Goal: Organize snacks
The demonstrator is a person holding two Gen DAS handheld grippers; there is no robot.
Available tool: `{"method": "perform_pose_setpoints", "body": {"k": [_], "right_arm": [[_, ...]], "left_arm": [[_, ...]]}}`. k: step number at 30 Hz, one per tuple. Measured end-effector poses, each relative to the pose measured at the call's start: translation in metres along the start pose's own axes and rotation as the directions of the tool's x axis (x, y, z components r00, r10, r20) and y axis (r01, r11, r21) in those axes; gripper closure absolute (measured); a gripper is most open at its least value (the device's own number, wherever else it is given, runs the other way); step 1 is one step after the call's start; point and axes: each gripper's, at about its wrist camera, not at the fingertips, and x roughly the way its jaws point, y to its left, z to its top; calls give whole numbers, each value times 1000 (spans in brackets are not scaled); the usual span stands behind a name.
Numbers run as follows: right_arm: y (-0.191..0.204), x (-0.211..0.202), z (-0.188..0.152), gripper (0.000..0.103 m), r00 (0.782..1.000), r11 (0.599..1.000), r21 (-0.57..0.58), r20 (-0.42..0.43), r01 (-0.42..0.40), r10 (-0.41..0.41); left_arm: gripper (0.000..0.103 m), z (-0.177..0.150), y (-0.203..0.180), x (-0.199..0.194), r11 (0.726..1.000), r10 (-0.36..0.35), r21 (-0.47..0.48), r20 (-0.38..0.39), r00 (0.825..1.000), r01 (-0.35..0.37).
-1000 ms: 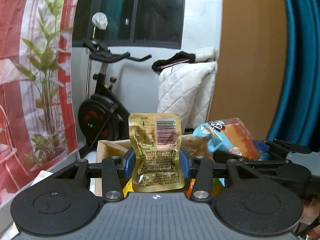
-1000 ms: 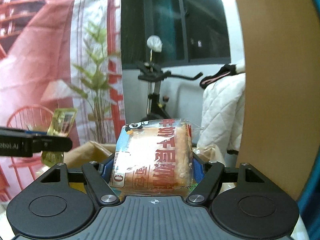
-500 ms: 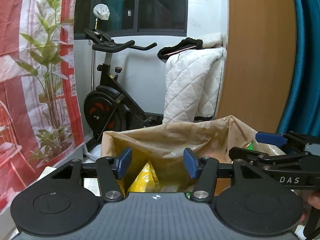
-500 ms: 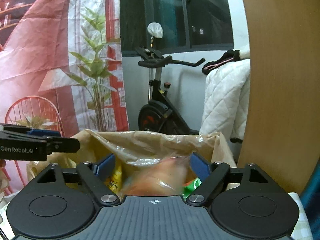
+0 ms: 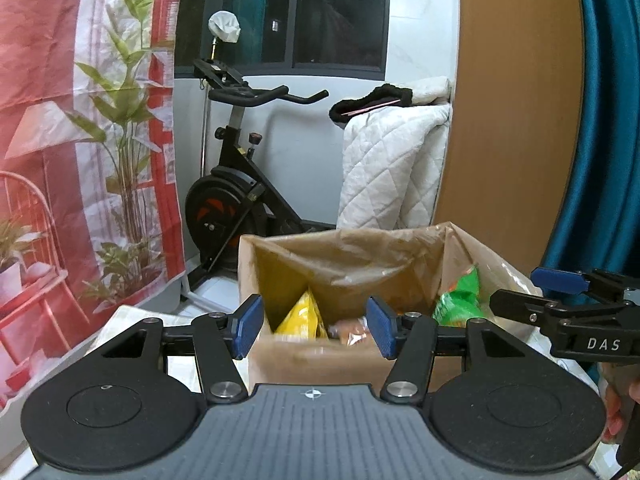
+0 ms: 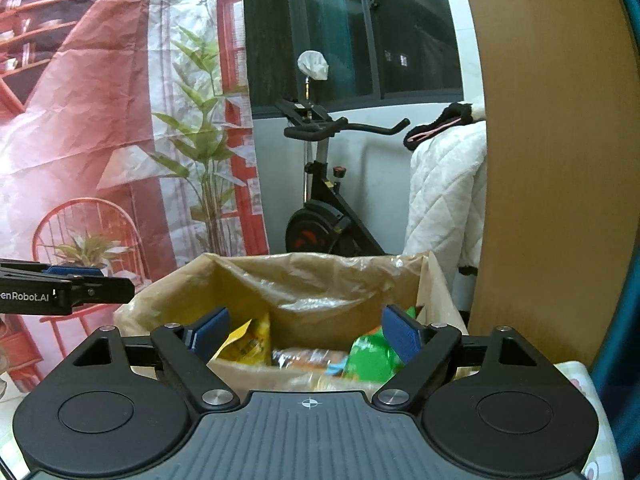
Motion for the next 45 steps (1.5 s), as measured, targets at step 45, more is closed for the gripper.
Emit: {"method": "perform_pose_setpoints", "body": {"k": [45], "right_arm": [[-34, -1, -181, 41, 961, 993, 96, -273, 75, -46]], "left_arm": [[46, -142, 6, 36, 991, -100, -108, -256, 961, 74]]}}
